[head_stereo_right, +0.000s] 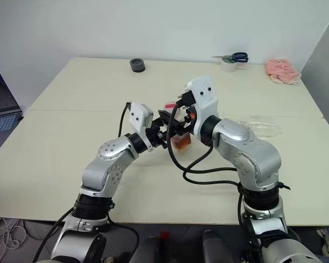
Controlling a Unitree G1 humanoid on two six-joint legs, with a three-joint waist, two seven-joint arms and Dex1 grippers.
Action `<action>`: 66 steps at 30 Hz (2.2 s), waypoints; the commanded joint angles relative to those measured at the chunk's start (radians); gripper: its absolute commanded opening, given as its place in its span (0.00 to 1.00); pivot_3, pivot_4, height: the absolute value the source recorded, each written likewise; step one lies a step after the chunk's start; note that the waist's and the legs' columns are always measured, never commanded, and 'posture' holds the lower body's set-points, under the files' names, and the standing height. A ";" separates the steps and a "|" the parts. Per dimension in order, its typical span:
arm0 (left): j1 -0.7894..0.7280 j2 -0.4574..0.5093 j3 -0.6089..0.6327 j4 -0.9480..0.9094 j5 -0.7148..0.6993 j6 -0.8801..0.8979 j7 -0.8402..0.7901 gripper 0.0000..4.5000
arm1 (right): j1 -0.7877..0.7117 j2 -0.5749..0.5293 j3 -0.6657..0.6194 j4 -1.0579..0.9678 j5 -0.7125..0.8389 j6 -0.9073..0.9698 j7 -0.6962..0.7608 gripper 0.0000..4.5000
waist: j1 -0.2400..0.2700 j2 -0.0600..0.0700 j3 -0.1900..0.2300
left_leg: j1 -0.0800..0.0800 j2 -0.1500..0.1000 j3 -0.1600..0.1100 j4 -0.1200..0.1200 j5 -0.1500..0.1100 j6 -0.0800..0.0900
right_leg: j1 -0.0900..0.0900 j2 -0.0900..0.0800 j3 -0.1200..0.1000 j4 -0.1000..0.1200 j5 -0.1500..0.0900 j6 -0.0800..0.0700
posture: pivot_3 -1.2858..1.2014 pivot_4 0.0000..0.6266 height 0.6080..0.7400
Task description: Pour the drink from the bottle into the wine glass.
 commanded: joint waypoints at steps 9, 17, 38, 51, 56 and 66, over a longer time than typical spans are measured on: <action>-0.015 0.004 0.008 -0.053 0.005 -0.030 0.000 0.41 | -0.045 0.033 -0.003 0.020 -0.020 -0.028 -0.022 0.68 | 0.000 0.000 0.000 | 0.000 0.000 0.000 0.000 0.000 0.000 | 0.000 0.000 0.000 0.000 0.000 0.000 | 0.52 0.24 1.00; -0.011 -0.001 0.011 -0.062 0.010 -0.025 0.009 0.41 | -0.090 -0.010 0.029 0.109 -0.038 -0.113 0.065 0.42 | -0.001 0.000 0.000 | 0.000 0.000 0.000 0.000 0.000 0.000 | 0.000 0.000 0.000 0.000 0.000 0.000 | 0.52 0.24 1.00; -0.016 0.030 0.013 -0.091 -0.001 0.007 -0.012 0.41 | -0.289 -0.245 0.085 0.795 -0.023 -0.664 1.128 0.58 | -0.015 0.000 0.001 | 0.000 -0.002 0.000 0.000 0.000 0.000 | 0.001 -0.003 0.000 -0.001 0.000 0.001 | 0.52 0.24 1.00; -0.058 0.007 -0.004 -0.024 0.004 -0.017 -0.032 0.41 | -0.197 -0.169 -0.016 0.443 -0.058 -0.465 0.617 1.00 | -0.002 0.000 0.001 | 0.001 -0.001 -0.001 0.000 0.000 0.000 | 0.001 -0.002 -0.001 0.000 0.000 0.001 | 0.52 0.24 1.00; -0.063 -0.005 -0.013 -0.017 0.004 -0.020 -0.041 0.41 | -0.114 -0.116 0.005 0.269 -0.066 -0.336 0.436 1.00 | 0.002 0.000 0.001 | 0.000 -0.001 -0.001 0.000 0.000 0.000 | 0.001 -0.003 -0.001 0.000 0.000 0.001 | 0.52 0.24 1.00; -0.058 0.009 -0.012 -0.023 0.003 -0.014 -0.071 0.41 | -0.029 -0.062 -0.037 0.040 -0.070 -0.140 0.160 1.00 | 0.001 0.000 0.001 | 0.000 -0.001 -0.001 0.000 0.000 0.000 | 0.000 -0.001 -0.001 0.000 0.000 0.001 | 0.52 0.24 1.00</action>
